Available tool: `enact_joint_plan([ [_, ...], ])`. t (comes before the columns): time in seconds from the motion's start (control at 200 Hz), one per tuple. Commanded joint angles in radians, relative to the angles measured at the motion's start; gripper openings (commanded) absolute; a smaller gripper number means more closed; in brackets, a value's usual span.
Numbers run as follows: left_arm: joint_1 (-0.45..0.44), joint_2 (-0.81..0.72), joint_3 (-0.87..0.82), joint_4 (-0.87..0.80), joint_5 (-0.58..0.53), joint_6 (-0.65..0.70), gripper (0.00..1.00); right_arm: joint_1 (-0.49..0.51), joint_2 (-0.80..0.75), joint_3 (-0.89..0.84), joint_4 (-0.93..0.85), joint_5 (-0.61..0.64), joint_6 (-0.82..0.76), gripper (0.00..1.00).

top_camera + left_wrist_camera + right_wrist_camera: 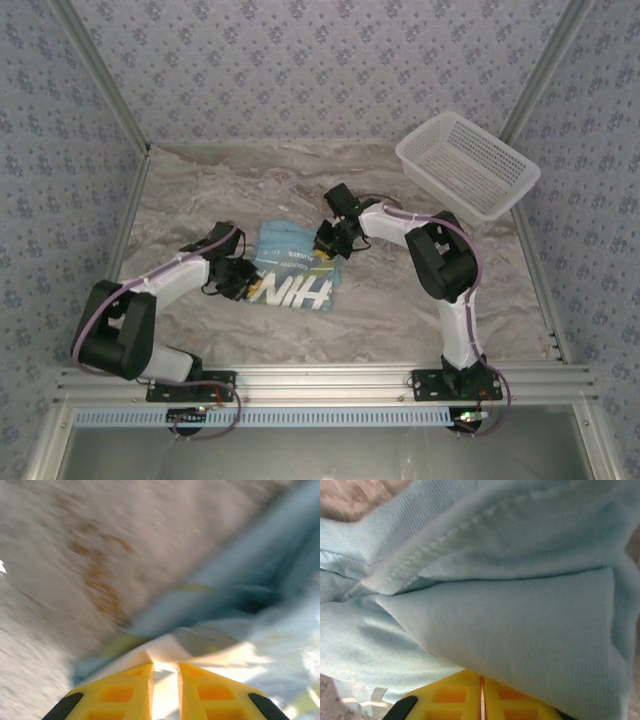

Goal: Fold and stack the t-shirts

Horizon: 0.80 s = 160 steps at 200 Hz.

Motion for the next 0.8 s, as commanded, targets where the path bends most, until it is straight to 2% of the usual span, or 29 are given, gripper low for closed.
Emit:
enact_joint_plan([
  [0.0, 0.050, 0.063, -0.034, -0.067, -0.052, 0.081, 0.19, -0.008, 0.046, 0.014, -0.051, 0.025, -0.018, 0.12],
  [0.095, 0.059, 0.070, -0.011, -0.092, -0.049, 0.092, 0.19, -0.011, 0.039, 0.012, -0.050, 0.019, -0.016, 0.12],
  [0.2, 0.049, 0.013, 0.034, -0.148, -0.064, 0.085, 0.21, -0.015, 0.017, 0.026, -0.031, -0.003, -0.042, 0.15],
  [0.345, -0.040, -0.176, 0.134, -0.297, -0.138, 0.009, 0.36, -0.006, -0.105, 0.057, -0.024, 0.011, -0.129, 0.24],
  [0.405, -0.112, -0.267, 0.126, -0.306, -0.142, -0.096, 0.41, -0.007, -0.184, 0.035, -0.024, 0.026, -0.135, 0.31],
  [0.48, -0.233, -0.372, 0.061, -0.260, -0.147, -0.304, 0.44, -0.010, -0.301, -0.024, -0.022, 0.048, -0.127, 0.38],
  [0.6, -0.461, -0.499, -0.080, -0.079, -0.273, -0.665, 0.45, -0.011, -0.485, -0.170, 0.006, 0.065, -0.085, 0.42],
  [0.685, -0.558, -0.491, -0.115, 0.022, -0.361, -0.813, 0.52, 0.000, -0.621, -0.301, 0.043, 0.068, -0.030, 0.43],
  [0.734, -0.590, -0.454, -0.105, 0.047, -0.393, -0.863, 0.58, 0.010, -0.696, -0.357, 0.044, 0.076, -0.002, 0.44],
  [0.794, -0.612, -0.395, -0.099, 0.106, -0.403, -0.908, 0.59, 0.022, -0.775, -0.405, 0.029, 0.092, 0.021, 0.44],
])
